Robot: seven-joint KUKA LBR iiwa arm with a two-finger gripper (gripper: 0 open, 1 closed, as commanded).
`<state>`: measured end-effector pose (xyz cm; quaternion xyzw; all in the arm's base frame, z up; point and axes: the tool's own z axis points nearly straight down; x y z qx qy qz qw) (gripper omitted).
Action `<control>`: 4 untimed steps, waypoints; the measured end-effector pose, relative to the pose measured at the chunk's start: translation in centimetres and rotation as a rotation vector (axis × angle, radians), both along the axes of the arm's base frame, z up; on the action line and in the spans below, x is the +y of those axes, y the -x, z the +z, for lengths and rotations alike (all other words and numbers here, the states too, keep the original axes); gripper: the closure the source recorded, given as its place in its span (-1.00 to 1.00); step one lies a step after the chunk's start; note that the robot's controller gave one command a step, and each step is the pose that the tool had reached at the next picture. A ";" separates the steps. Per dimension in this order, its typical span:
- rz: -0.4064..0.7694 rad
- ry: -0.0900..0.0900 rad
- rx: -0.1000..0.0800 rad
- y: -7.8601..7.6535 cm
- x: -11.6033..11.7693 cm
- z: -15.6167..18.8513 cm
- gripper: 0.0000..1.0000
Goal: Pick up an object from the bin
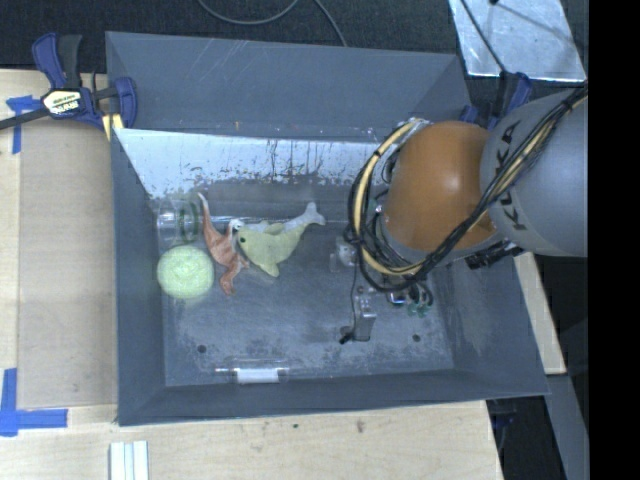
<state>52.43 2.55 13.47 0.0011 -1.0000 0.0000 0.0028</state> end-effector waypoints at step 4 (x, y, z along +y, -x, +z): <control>0.162 -0.001 -0.012 -9.8 3.0 -1.4 -1.00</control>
Offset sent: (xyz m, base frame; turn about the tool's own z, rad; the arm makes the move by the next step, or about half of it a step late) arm 0.0875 0.0475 -0.0647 -0.0347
